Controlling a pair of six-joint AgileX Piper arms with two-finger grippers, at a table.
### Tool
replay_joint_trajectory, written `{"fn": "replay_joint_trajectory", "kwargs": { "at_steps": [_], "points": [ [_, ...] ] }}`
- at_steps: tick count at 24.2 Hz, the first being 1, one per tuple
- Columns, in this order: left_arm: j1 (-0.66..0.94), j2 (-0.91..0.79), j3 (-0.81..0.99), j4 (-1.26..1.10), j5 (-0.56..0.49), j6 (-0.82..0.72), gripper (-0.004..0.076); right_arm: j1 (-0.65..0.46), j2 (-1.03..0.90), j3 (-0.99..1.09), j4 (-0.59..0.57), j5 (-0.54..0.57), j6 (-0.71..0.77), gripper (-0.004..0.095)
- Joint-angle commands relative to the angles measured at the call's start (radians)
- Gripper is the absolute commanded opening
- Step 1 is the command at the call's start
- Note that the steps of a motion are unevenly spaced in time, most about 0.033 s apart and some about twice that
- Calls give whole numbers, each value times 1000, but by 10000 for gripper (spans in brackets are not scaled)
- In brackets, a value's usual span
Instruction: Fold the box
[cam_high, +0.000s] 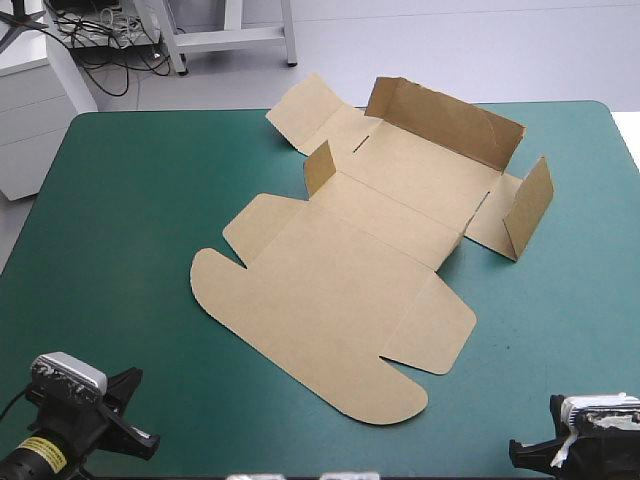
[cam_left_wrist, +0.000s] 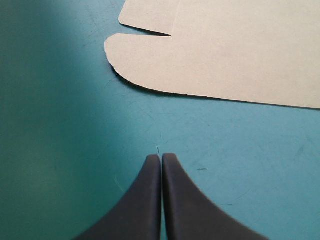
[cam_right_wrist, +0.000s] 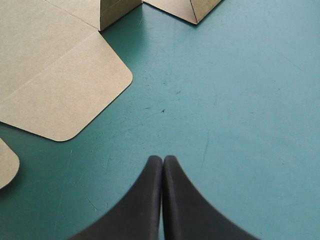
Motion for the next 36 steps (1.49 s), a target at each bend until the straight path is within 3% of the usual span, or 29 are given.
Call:
{"fn": "replay_joint_trajectory", "kwargs": {
  "at_steps": [1, 8, 14, 20, 27, 30, 36],
  "points": [
    [-6, 11, -33, -3, -65, -10, -10, 3, 25, -23, 12, -57, -5, -20],
    [-6, 11, -33, -3, -67, -10, -10, 3, 147, -70, 17, -11, 21, -18],
    [-6, 11, -33, -3, -67, -10, -10, 3, 457, -398, 46, -52, 85, -19],
    [-6, 11, -33, -3, -67, -10, -10, 3, 831, -824, 61, 80, 126, -18],
    [-6, 11, -33, -3, -67, -10, -10, 3, 1068, -993, 93, 124, 288, -13],
    [-6, 11, -33, -3, -67, -10, -10, 3, 1159, -1013, 91, 134, 348, 65],
    [-6, 11, -33, -3, -67, -10, -10, 3, 1297, -1010, 145, 134, 367, 435]
  ]
}}
